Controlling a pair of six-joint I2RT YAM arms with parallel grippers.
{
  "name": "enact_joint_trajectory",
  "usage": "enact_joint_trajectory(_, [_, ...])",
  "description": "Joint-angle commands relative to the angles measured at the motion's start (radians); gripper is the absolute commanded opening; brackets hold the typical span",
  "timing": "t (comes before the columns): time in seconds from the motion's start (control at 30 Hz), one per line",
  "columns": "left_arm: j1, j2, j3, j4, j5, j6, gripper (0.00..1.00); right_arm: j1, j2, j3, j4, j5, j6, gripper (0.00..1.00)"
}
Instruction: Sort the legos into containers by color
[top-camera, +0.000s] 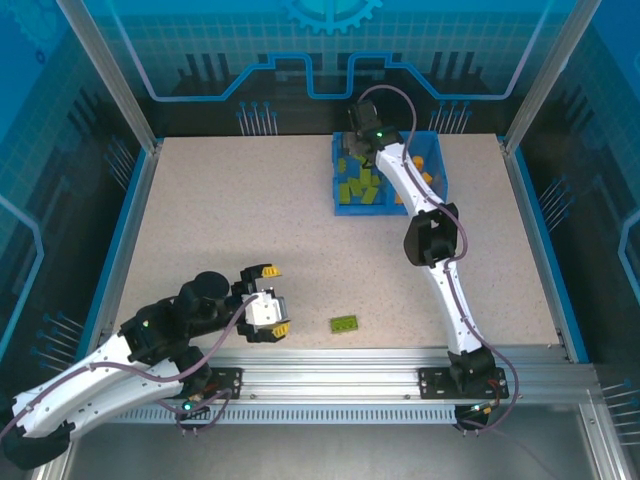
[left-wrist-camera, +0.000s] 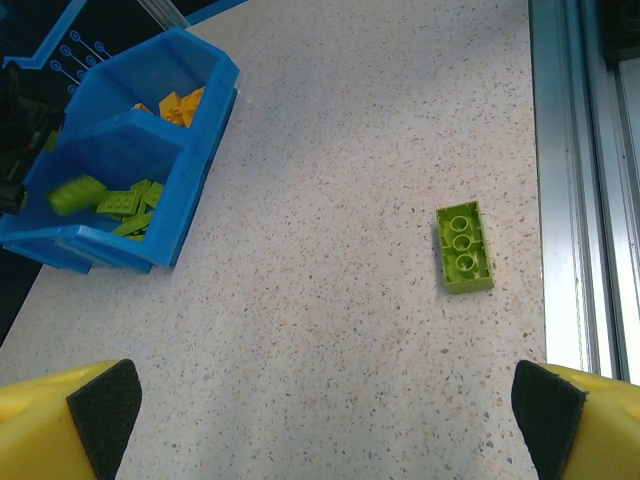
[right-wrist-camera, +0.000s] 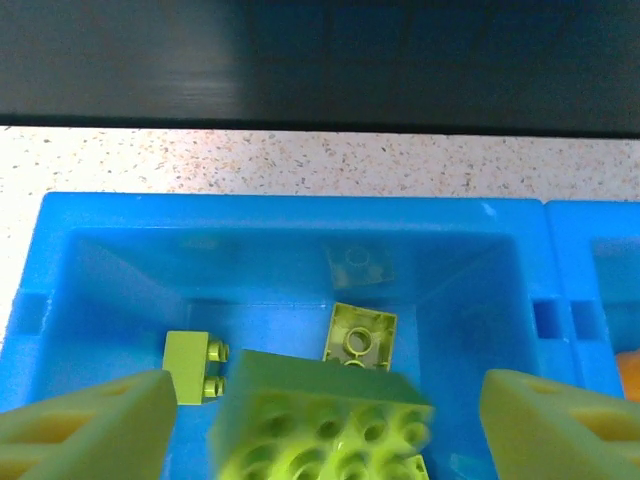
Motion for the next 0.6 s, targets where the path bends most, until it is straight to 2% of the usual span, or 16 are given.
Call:
enact_joint_trajectory(0.0, [0.010, -0.004, -0.014, 0.033, 0.017, -0.009, 0.99, -0.012, -0.041, 0.047, 0.002, -0.041, -0.018, 0.87])
enact_joint_trajectory(0.13, [0.019, 0.001, -0.015, 0.034, 0.022, -0.013, 0.99, -0.006, -0.112, 0.012, -0.031, -0.059, -0.015, 0.87])
enact_joint_trajectory(0.23, [0.019, 0.000, -0.015, 0.026, 0.024, -0.011, 0.99, 0.010, -0.208, -0.079, -0.066, -0.055, -0.011, 0.86])
enact_joint_trajectory(0.37, [0.022, 0.001, -0.019, 0.022, 0.019, -0.001, 0.99, 0.042, -0.447, -0.377, -0.051, -0.090, 0.013, 0.87])
enact_joint_trajectory(0.5, [0.026, 0.002, -0.023, 0.014, 0.022, 0.021, 0.99, 0.094, -0.728, -0.730, -0.011, -0.237, -0.026, 0.88])
enact_joint_trajectory(0.57, [0.029, 0.002, -0.026, 0.008, 0.027, 0.036, 0.99, 0.137, -0.862, -0.905, 0.001, -0.260, -0.044, 0.88])
